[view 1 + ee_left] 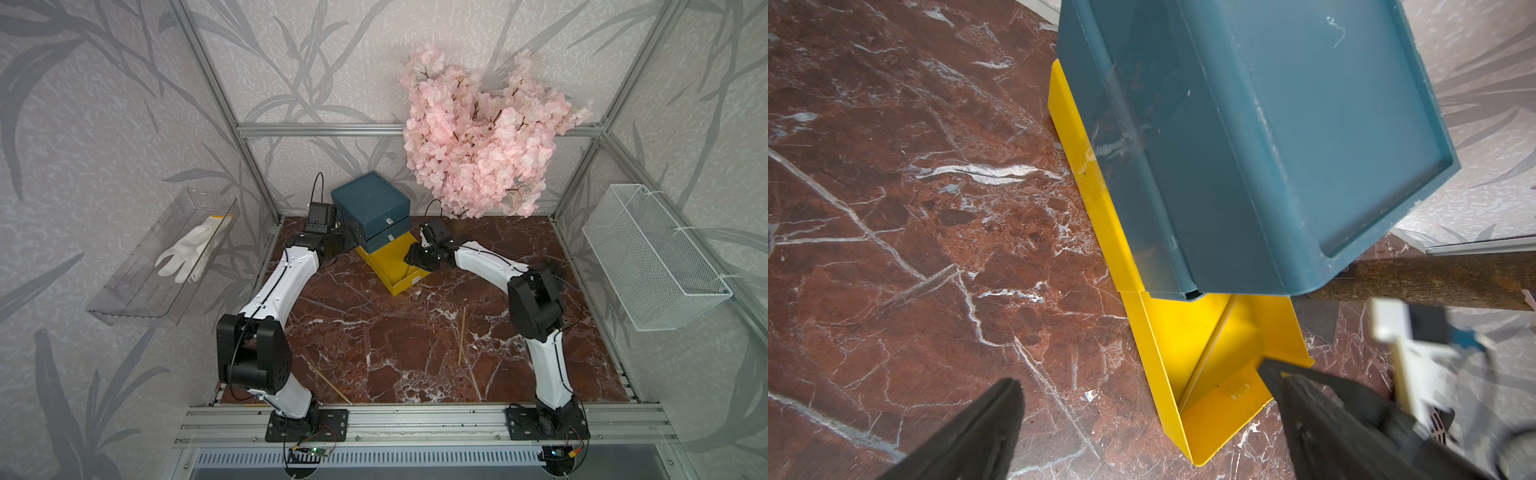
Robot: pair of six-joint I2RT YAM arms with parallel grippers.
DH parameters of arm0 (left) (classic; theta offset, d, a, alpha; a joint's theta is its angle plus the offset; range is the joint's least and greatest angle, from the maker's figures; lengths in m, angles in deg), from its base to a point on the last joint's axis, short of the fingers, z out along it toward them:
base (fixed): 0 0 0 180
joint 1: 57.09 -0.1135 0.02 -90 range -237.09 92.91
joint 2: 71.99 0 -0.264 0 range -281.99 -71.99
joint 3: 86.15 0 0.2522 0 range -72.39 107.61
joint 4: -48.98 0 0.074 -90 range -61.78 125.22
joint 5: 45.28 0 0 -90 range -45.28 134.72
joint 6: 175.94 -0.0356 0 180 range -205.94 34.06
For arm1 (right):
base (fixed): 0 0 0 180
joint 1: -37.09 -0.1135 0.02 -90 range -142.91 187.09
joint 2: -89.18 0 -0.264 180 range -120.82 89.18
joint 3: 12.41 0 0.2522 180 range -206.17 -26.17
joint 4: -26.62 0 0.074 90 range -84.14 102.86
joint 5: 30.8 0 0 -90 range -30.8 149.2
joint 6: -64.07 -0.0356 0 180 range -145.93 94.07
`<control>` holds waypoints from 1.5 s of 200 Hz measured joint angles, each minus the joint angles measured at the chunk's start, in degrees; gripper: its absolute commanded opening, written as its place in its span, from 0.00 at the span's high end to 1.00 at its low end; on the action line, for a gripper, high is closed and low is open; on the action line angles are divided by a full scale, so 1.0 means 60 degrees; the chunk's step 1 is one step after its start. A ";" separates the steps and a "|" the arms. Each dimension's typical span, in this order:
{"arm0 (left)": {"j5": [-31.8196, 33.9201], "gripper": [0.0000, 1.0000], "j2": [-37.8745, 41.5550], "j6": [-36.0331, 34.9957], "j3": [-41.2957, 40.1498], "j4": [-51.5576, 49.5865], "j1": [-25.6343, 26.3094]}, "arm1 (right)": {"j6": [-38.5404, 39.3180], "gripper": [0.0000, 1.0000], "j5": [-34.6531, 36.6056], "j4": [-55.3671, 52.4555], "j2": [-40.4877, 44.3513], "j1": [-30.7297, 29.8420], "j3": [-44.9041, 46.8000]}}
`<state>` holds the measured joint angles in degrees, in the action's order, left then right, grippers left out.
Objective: Please place the pencils in the drawer according to their color
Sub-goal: Place the pencil in the drawer, then pick up the pencil from the center of the board.
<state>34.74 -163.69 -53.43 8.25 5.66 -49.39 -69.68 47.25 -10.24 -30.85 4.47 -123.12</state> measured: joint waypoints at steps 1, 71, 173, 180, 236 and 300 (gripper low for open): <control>-0.0004 0.00 0.0000 0.0000 0.0000 0.0000 0.0000 | 0.0022 0.50 0.0011 -0.0015 0.0131 0.0000 0.0102; -0.0138 0.00 0.0004 0.0004 -0.0135 0.0149 0.0018 | 0.0586 0.50 0.1235 -0.1111 0.4084 -0.0047 0.4142; -0.0321 0.00 0.0004 0.0007 -0.0229 0.0153 0.0069 | 0.1188 0.58 0.2160 -0.2769 0.4003 -0.0073 0.5923; -0.0324 0.00 0.0004 0.0007 -0.0248 0.0153 0.0073 | 0.1213 0.58 0.2167 -0.2765 0.3905 -0.0080 0.5916; -0.0324 0.00 0.0004 0.0007 -0.0317 0.0193 0.0080 | 0.1439 0.70 0.2193 -0.2743 0.2739 -0.0237 0.5646; -0.0324 0.00 0.0004 0.0011 -0.0328 0.0219 0.0084 | 0.1519 1.00 0.2149 -0.2761 0.2590 -0.0306 0.5482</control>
<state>32.80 -163.67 -53.36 6.28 6.97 -48.89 -60.56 60.15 -26.80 -15.31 2.63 -90.22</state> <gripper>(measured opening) 0.999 0.088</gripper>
